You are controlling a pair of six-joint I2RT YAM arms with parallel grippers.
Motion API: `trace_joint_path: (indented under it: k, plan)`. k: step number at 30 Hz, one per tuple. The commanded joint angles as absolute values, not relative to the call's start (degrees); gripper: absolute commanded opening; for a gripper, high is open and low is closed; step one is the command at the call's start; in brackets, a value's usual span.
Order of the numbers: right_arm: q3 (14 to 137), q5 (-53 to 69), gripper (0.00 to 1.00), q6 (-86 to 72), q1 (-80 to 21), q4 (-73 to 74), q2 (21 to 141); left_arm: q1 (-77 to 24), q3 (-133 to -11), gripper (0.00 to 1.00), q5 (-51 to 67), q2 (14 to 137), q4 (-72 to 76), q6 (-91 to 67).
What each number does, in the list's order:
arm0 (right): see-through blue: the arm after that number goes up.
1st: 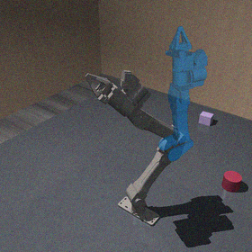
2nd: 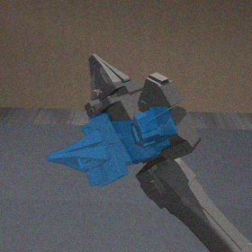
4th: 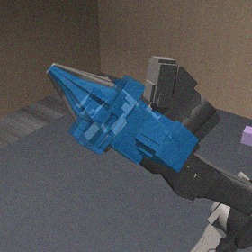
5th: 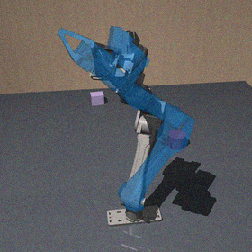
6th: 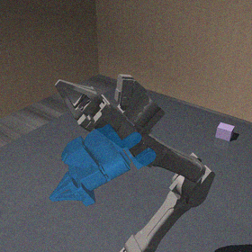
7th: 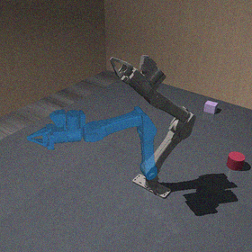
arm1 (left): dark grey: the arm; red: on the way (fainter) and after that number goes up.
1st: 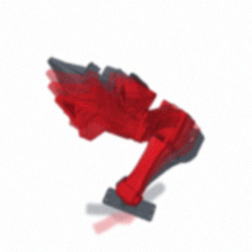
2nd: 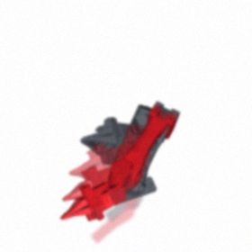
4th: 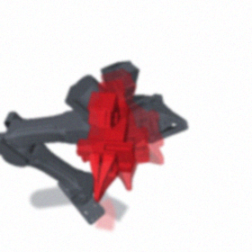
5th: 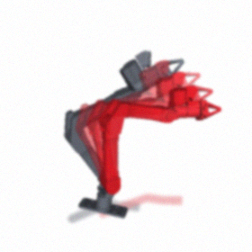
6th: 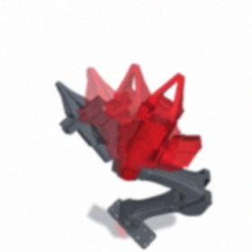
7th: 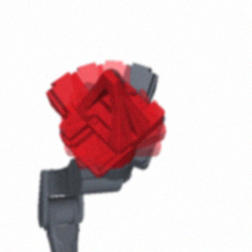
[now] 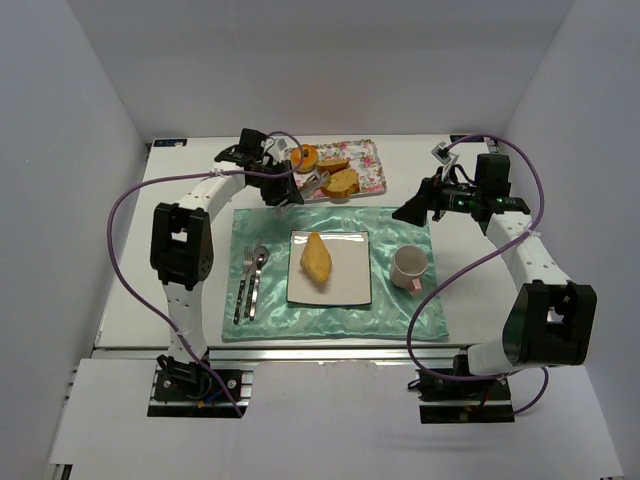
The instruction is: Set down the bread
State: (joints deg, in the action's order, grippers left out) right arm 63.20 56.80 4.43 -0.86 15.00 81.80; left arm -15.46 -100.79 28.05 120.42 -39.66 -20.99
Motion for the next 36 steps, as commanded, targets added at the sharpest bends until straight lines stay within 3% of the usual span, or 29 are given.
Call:
trace_joint_path:
  k: [1, 5, 10, 17, 25, 36]
  plan:
    - [64.7, 58.1, 0.89, 4.0, -0.6, 13.7, 81.6, -16.0, -101.1, 0.51, 30.5, 117.1, -37.0, -20.7]
    - [64.1, 57.8, 0.89, 4.1, -0.7, 13.8, 80.8, -16.4, -101.7, 0.45, 31.1, 118.2, -37.0, -20.8]
    - [63.9, 57.6, 0.89, 4.3, -0.6, 13.9, 80.4, -16.4, -100.8, 0.2, 33.7, 117.0, -36.7, -21.1]
    - [64.4, 57.9, 0.89, 4.3, -0.7, 14.0, 80.7, -16.3, -96.8, 0.03, 35.6, 111.1, -33.8, -23.0]
    - [64.3, 57.8, 0.89, 4.4, -0.7, 14.2, 80.4, -16.2, -92.3, 0.0, 38.6, 102.1, -33.8, -23.4]
    - [64.2, 57.9, 0.89, 4.3, -0.7, 14.6, 80.8, -17.7, -69.8, 0.0, 43.0, 84.0, -41.9, -16.2]
